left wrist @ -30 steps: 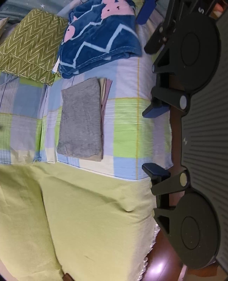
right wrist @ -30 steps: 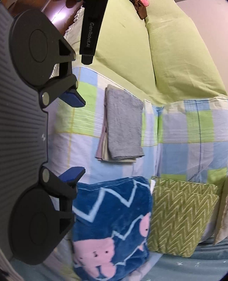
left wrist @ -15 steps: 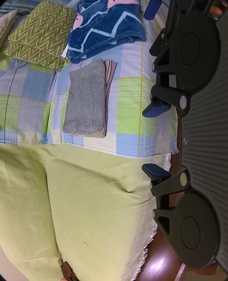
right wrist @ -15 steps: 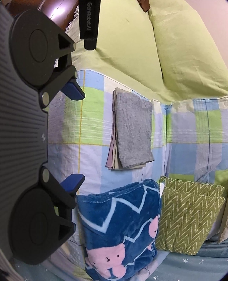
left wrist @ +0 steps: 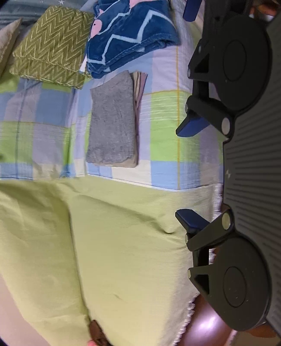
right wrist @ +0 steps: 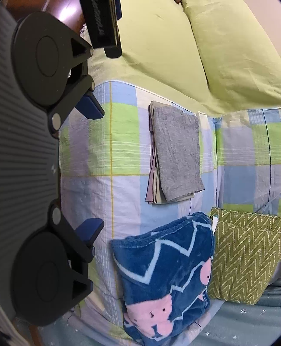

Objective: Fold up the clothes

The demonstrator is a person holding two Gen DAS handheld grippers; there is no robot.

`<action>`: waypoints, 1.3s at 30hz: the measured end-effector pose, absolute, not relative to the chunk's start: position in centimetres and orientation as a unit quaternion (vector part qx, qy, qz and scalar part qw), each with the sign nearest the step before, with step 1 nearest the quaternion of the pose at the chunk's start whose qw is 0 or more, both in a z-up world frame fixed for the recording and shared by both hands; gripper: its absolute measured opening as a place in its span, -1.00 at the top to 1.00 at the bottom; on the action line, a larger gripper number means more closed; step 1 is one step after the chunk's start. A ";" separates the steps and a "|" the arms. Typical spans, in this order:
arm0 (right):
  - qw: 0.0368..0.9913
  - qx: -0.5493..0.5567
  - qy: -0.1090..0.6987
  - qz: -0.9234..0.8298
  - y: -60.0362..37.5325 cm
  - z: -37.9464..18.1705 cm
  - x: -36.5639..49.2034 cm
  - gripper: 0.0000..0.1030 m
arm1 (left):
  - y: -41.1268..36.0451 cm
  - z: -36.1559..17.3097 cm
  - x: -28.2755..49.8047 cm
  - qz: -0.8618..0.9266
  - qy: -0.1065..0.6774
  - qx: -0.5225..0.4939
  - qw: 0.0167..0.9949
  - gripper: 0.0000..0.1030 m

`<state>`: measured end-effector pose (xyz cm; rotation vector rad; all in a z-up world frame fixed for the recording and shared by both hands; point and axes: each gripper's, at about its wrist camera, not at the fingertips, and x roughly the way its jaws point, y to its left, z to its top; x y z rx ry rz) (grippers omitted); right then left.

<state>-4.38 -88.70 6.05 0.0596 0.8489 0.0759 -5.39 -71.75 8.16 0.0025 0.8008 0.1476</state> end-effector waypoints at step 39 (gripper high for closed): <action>0.974 0.029 0.208 0.083 -91.0 -0.2 -12.8 -0.96 | -73.7 1.7 -13.4 0.098 0.233 -0.025 0.967 -0.67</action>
